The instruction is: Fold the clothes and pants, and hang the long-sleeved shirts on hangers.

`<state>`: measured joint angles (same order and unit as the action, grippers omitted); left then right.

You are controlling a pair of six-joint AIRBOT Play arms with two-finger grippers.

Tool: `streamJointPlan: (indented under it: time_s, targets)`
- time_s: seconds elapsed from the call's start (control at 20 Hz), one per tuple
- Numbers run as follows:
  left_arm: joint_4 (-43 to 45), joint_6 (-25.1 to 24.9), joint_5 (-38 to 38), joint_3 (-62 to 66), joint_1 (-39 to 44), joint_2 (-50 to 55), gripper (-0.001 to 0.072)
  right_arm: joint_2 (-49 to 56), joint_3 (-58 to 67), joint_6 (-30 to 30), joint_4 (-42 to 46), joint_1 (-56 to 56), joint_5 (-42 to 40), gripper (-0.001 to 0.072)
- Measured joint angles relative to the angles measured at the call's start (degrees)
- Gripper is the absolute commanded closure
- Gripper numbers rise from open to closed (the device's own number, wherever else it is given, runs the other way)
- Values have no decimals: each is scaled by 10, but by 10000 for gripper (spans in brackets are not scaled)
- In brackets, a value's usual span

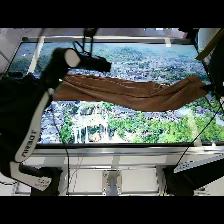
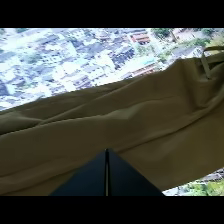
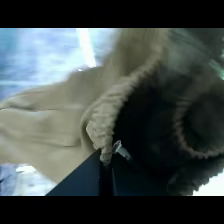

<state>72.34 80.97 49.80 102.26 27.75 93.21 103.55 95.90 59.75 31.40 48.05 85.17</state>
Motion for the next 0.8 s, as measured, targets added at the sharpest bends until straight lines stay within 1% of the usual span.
streamJointPlan:
  time_s: [0.1, 0.25, 0.35, 0.45, 0.6, 0.8]
  targets:
    - [-23, 0, -30, 0, 40, 48, 701, -25, 35, 17, -26, -25, 23, 679]
    - [-51, 1, -93, 0, 103, 128, 701, -52, 88, 55, -33, -91, 43, 679]
    - [-61, 13, -122, 0, 130, 162, 701, -59, 113, 74, -30, -147, 43, 680]
    - [-65, 20, -135, 0, 138, 174, 701, -63, 128, 86, -19, -214, 28, 682]
    - [-59, 26, -122, 0, 108, 151, 700, -58, 138, 101, 43, -325, -8, 682]
    - [-33, 29, -40, 0, 11, 72, 700, -21, 143, 119, 132, -467, -33, 682]
